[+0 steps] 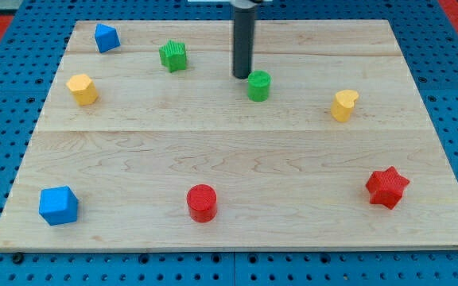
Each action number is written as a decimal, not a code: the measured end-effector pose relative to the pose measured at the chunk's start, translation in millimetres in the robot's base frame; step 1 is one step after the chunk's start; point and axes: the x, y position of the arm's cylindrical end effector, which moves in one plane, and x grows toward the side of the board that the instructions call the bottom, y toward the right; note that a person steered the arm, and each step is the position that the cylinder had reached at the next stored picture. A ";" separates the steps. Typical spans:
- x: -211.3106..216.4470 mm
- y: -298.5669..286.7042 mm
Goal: Push the yellow heart into the green circle
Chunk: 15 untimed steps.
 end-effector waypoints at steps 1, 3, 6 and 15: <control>-40.1 -3.9; -56.4 -103.2; -23.8 70.9; 43.7 226.8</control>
